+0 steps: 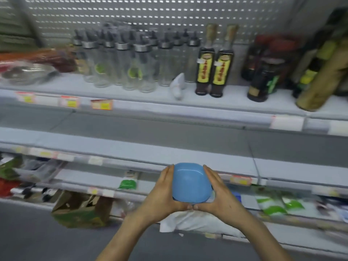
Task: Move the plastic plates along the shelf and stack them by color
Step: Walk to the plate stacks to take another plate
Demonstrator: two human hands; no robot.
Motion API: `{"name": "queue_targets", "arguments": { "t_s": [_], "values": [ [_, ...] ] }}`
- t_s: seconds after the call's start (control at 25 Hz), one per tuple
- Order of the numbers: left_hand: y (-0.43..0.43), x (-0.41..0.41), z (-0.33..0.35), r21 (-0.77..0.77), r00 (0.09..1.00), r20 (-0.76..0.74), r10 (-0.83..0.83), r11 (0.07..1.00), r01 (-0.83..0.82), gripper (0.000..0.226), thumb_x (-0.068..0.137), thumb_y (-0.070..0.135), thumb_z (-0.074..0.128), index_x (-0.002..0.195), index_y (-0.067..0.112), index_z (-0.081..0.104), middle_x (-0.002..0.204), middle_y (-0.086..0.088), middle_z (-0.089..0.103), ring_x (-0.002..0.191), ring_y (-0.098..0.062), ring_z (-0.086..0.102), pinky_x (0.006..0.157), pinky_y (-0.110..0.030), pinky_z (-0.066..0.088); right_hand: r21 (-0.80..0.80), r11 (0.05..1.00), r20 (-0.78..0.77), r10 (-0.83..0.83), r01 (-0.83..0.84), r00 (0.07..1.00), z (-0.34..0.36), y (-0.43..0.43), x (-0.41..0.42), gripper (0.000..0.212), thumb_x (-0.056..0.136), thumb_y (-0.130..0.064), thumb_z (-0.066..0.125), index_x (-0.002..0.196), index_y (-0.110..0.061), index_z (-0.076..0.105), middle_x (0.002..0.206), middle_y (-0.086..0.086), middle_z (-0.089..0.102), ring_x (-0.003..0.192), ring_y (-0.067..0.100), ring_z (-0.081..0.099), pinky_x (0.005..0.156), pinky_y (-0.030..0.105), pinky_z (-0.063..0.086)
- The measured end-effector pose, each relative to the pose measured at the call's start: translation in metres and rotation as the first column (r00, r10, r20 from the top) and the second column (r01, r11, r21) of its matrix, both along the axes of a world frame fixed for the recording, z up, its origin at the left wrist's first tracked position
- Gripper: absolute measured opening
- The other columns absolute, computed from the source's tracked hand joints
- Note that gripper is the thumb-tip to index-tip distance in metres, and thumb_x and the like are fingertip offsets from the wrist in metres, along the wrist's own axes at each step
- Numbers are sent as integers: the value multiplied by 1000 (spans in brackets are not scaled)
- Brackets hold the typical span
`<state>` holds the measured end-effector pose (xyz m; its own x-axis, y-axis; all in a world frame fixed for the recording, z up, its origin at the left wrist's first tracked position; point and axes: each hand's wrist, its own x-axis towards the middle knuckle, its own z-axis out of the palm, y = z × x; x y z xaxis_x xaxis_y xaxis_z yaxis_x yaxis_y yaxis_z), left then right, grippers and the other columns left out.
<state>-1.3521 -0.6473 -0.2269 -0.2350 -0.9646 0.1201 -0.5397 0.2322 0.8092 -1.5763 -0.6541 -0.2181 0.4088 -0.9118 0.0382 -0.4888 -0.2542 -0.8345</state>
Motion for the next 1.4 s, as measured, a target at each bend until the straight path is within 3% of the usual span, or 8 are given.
{"name": "queue_targets", "arguments": {
  "t_s": [0.28,0.44,0.56,0.68,0.88,1.04,1.28,1.4],
  "values": [
    [-75,-111,-14,88,969,-17,-247,965,247,94,69,60,87,142,55,27,138,30,34,134,6,35,106,-24,43,58,972,-56,-224,227,973,-14,-29,-115,109,70,-43,93,134,-81,13,141,-58,16,134,-28,24,98,-3,30],
    [-115,-142,-31,118,950,-6,-312,943,311,105,64,70,85,148,43,29,140,23,37,132,2,40,107,-35,49,101,942,-80,-313,321,946,-18,-42,-138,103,71,-44,92,136,-75,18,141,-51,24,121,-29,37,93,22,51],
    [-140,-155,-46,106,942,-4,-336,937,334,109,62,70,86,151,40,30,143,20,37,135,1,37,111,-34,44,95,931,-98,-343,351,934,-31,-61,-148,108,72,-35,93,131,-76,14,137,-50,21,122,-33,31,89,-1,38],
    [-166,-167,-58,104,940,-24,-339,935,340,110,61,67,87,151,41,31,147,19,35,139,2,32,114,-28,37,82,934,-122,-336,347,934,-43,-90,-160,112,72,-30,93,141,-62,11,143,-43,19,125,-33,25,91,-7,29],
    [-207,-196,-73,172,954,-15,-299,939,297,116,59,59,92,153,40,28,145,14,32,133,1,37,110,-22,39,107,944,-122,-300,313,946,-60,-140,-191,112,66,-37,95,153,-45,25,150,-18,34,139,-9,33,107,10,35],
    [-235,-223,-91,217,955,75,-286,940,264,115,61,65,87,155,36,26,146,9,33,139,-11,21,116,-29,31,124,969,-158,-191,212,969,-63,-181,-221,104,72,-36,93,154,-37,30,148,-15,36,135,-14,33,101,1,32],
    [-243,-246,-114,238,975,142,-172,962,135,111,63,61,88,153,33,29,144,4,37,132,-8,29,111,-26,36,161,980,-199,-85,118,976,-83,-220,-242,83,67,-29,93,138,-36,50,133,-8,53,124,7,55,102,37,54],
    [-237,-249,-122,277,981,142,-130,957,87,119,58,65,87,154,33,25,144,6,34,125,-4,40,109,-26,41,200,977,-191,-40,78,981,-98,-219,-251,95,70,-27,93,147,-41,39,140,-13,46,131,-2,45,108,22,46]
  ]
}}
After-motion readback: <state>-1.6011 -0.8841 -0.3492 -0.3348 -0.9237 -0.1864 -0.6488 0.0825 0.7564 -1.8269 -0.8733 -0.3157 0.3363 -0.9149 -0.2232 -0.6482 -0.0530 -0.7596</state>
